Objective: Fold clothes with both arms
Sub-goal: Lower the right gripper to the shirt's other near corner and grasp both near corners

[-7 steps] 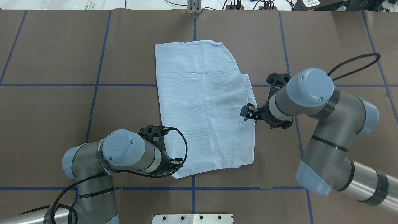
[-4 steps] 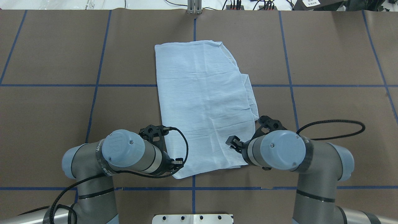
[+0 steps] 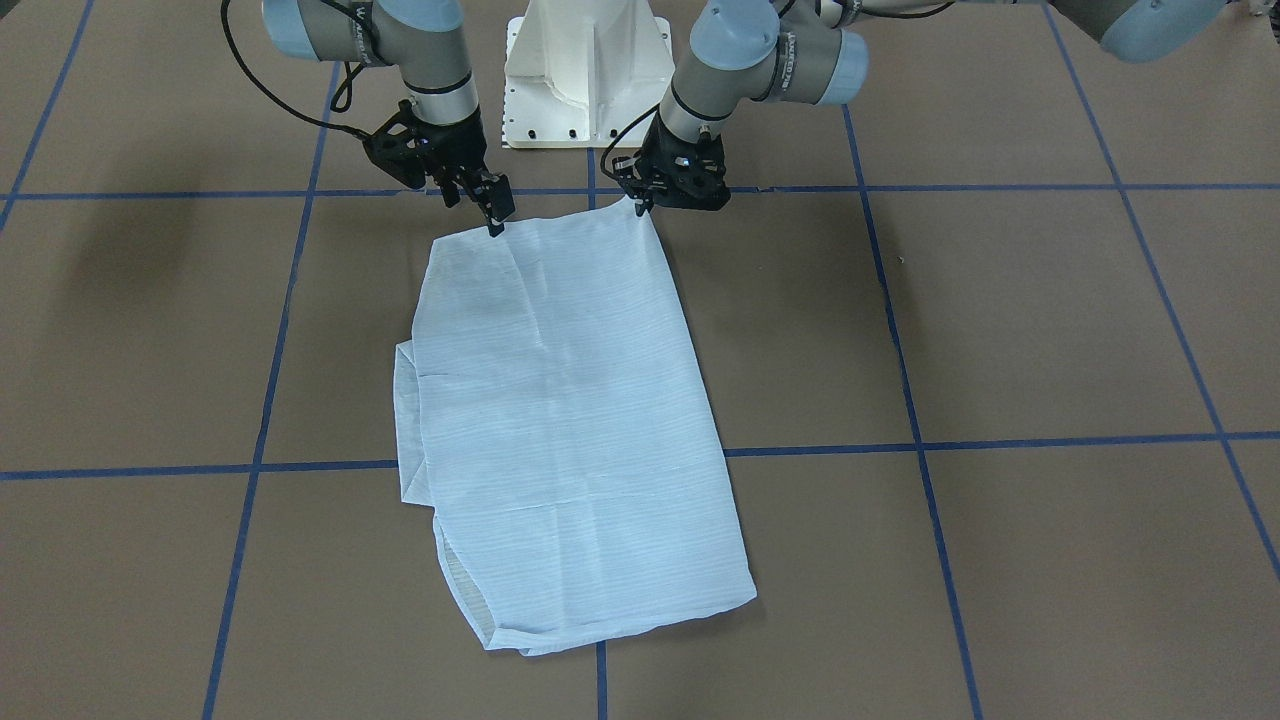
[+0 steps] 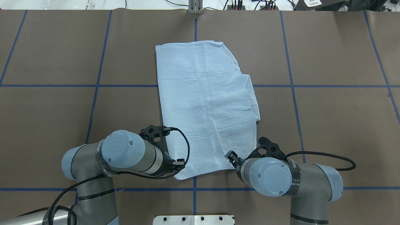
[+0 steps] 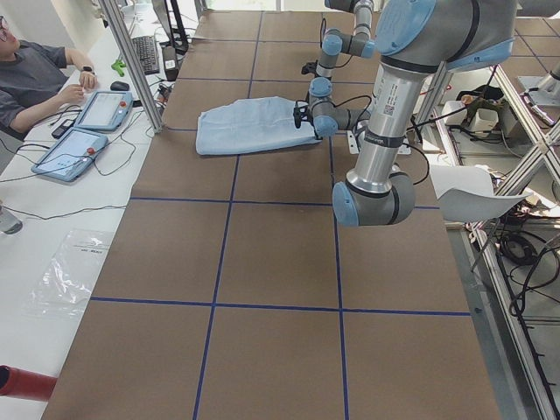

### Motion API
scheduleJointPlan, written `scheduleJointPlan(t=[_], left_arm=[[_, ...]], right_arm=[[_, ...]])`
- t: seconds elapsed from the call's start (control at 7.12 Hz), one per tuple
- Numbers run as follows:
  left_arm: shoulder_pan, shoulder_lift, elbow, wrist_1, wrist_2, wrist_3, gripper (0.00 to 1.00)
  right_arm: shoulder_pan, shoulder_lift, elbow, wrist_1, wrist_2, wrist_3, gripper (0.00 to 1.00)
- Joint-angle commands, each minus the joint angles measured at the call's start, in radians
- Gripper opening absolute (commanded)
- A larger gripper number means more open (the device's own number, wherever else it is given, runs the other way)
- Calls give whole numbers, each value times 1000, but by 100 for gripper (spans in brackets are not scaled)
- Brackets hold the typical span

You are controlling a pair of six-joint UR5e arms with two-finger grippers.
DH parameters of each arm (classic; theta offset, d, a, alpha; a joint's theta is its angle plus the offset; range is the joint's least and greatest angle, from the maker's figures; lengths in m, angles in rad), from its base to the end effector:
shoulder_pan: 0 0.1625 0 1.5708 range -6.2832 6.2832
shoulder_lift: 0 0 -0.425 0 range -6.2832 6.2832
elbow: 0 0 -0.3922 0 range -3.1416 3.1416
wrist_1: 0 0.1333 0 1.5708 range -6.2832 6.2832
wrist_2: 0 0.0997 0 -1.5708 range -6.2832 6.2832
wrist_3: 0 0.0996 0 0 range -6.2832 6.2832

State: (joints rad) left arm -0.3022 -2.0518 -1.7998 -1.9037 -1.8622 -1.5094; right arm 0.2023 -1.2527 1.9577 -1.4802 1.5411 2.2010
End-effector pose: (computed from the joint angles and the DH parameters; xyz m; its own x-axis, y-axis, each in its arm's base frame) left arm 0.5671 -0.2865 0.2456 0.4829 -0.0890 -0.8711 0.0185 0.9956 -0.0914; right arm -0.5335 -0.2485 0.3105 0.4233 0.6881 0.5893 -0.5831 0.7048 -0.4041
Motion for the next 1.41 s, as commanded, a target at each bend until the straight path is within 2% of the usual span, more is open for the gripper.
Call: scheduleJointPlan(t=[0.0,0.28,0.7,1.12,1.26], left_arm=[[0,1,0,0,-2,0,0],[0,1,-1,0,0,0,0],[0,-1,-3,-2,0,1,0],[0,2,-7,-2,0,1,0],[0,2,-12,-2,0,1,0]], right_arm=[[-6,12,-17,-5,-21,42,89],[-1,61,-63,-6,-39,42,85],[0,64,-68,-6,-39,42,75],[3,76,-68,-5,-39,43,30],[6,81,-68,-3,-39,87,4]])
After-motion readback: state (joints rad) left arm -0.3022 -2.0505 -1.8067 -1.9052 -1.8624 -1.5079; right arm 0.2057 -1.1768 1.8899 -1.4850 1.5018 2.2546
